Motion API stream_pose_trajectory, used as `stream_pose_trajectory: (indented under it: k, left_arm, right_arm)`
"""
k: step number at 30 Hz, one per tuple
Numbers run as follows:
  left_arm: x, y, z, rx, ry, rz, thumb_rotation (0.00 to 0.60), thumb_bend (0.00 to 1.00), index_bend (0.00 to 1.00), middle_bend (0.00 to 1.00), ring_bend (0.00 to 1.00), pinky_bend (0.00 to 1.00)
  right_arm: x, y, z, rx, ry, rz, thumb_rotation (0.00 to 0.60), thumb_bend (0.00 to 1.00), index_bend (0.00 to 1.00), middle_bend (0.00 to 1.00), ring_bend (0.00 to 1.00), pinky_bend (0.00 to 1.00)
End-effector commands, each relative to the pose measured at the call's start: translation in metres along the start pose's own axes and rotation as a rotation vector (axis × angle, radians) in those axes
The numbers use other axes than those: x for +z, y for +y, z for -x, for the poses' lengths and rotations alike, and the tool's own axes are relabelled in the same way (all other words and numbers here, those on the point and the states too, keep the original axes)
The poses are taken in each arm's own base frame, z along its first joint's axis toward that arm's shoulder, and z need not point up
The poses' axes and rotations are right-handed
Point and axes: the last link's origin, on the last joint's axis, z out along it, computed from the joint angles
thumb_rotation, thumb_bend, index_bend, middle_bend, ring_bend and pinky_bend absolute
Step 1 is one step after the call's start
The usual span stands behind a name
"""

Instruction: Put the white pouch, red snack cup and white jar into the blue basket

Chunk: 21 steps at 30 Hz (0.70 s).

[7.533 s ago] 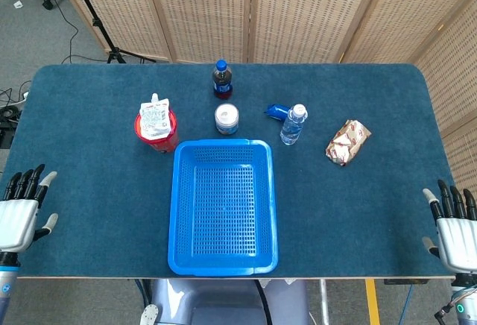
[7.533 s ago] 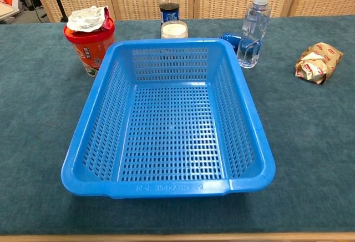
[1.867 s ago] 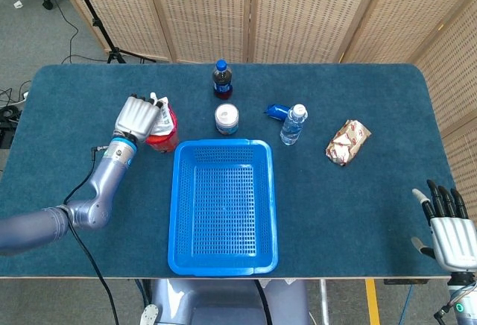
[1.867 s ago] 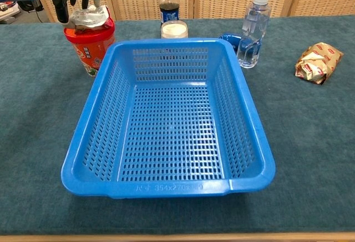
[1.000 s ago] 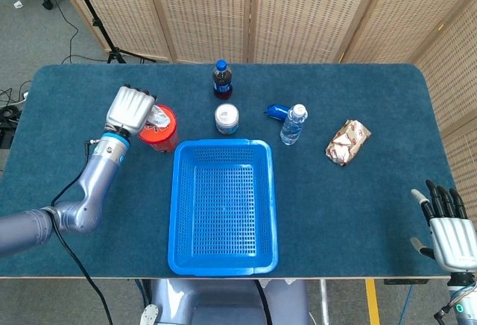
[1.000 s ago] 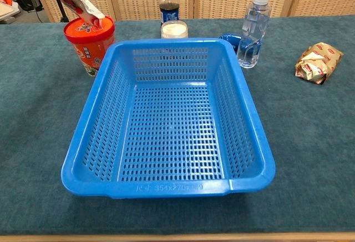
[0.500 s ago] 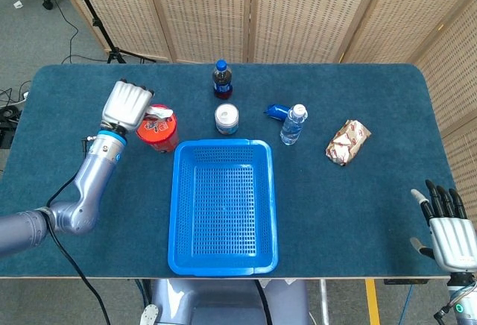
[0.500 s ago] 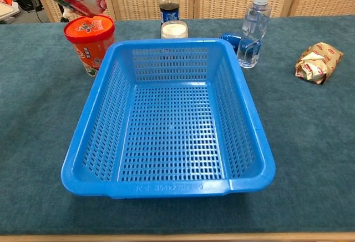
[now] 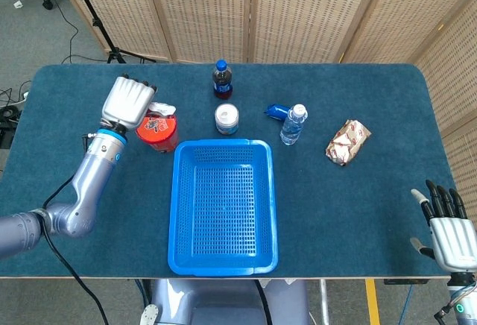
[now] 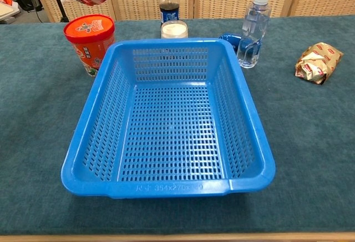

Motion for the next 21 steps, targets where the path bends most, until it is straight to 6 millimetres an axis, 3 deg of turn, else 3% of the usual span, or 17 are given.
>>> stream_pose_trajectory:
  k: [1, 12, 21]
  left_arm:
    - [-0.002, 0.003, -0.009, 0.001, 0.021, 0.013, 0.600, 0.47, 0.85, 0.52, 0.50, 0.41]
    - [-0.027, 0.039, -0.035, -0.013, 0.092, 0.143, 0.600, 0.47, 0.85, 0.52, 0.50, 0.41]
    - [-0.060, 0.081, -0.048, -0.042, 0.114, 0.294, 0.600, 0.47, 0.85, 0.52, 0.50, 0.41]
  right_arm:
    - [0.000, 0.000, 0.000, 0.001, 0.000, 0.000, 0.600, 0.16, 0.14, 0.00, 0.00, 0.00]
    - [0.000, 0.001, 0.000, 0.008, 0.000, -0.001, 0.600, 0.16, 0.14, 0.00, 0.00, 0.00]
    - [-0.001, 0.001, -0.001, 0.014, 0.001, -0.001, 0.600, 0.16, 0.14, 0.00, 0.00, 0.00]
